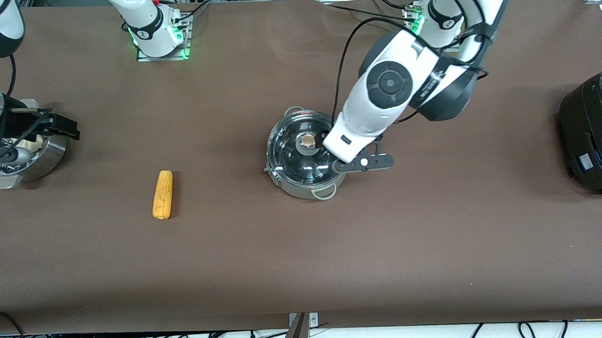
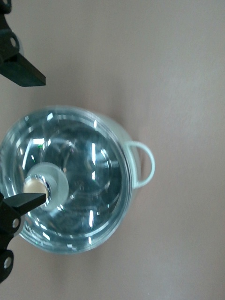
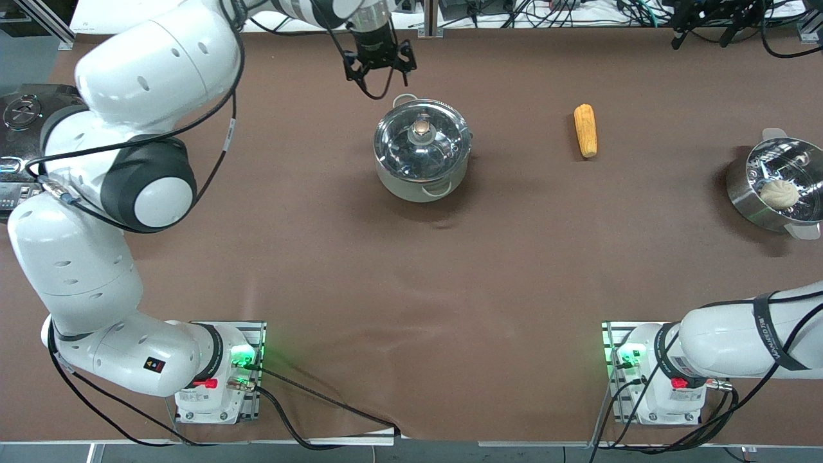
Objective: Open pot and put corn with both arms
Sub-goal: 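Move the left gripper to the pot lid knob while the right gripper reaches the corn, then grasp the lid knob with the left gripper while the right gripper grasps the corn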
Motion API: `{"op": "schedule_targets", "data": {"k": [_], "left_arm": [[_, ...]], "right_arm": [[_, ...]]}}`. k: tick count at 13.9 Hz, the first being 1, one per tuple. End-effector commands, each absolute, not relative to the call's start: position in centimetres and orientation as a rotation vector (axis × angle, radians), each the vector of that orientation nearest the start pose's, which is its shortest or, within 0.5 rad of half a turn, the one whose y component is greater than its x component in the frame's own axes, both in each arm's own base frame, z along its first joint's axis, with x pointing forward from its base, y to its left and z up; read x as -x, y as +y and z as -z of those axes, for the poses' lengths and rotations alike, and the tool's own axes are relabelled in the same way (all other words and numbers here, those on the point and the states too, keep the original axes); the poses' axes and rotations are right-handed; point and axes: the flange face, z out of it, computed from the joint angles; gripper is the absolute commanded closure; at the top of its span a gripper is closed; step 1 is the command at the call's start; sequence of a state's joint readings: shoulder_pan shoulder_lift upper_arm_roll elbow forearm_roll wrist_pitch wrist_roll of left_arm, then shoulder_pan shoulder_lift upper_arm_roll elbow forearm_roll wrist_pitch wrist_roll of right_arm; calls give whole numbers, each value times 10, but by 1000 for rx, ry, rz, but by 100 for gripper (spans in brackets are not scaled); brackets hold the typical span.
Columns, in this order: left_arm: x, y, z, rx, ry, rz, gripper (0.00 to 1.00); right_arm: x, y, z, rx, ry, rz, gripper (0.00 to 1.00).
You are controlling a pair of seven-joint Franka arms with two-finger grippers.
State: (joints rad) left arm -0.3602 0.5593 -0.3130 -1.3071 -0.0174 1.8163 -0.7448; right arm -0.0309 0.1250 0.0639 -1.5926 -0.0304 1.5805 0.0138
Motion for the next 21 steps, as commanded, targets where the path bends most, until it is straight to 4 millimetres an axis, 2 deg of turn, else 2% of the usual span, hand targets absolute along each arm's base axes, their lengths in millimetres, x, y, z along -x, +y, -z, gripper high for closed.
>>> {"op": "schedule_targets", "data": {"k": [1,3,4,6,7,10,13,16,18,20,21], "left_arm": [[-576,-439,-411,3218,-205,-153,0],[-553,-471,-391,3151,-94,-100,0],[-550,-476,-381,3135,-130,-93,0],[-552,-480,-380,3159,-155,-66,0],[-551,-481,-378,3158,-149,-68,0],[-535,-499,-360,3141,-94,-95,0],[-534,-502,-355,3147,-91,-95,0],[-536,-500,-356,3142,-87,-81,1],[-535,-500,-355,3140,-87,-86,12],[-531,-501,-348,3129,-79,-102,17],[-530,-502,-348,3129,-76,-102,24]], "right_arm": [[-597,20,-534,3091,-48,-236,0],[-606,25,-517,3093,-41,-232,0],[-611,27,-510,3096,-41,-213,0],[-624,37,-485,3138,-84,-214,0],[-628,40,-464,3150,-95,-233,0],[-636,51,-426,3155,-37,-177,0],[-643,55,-375,3151,-36,-114,0],[-638,56,-316,3140,-39,18,0],[-629,58,-284,3131,-46,85,0],[-627,65,-263,3124,-55,96,0],[-626,65,-251,3121,-49,88,0]]}}
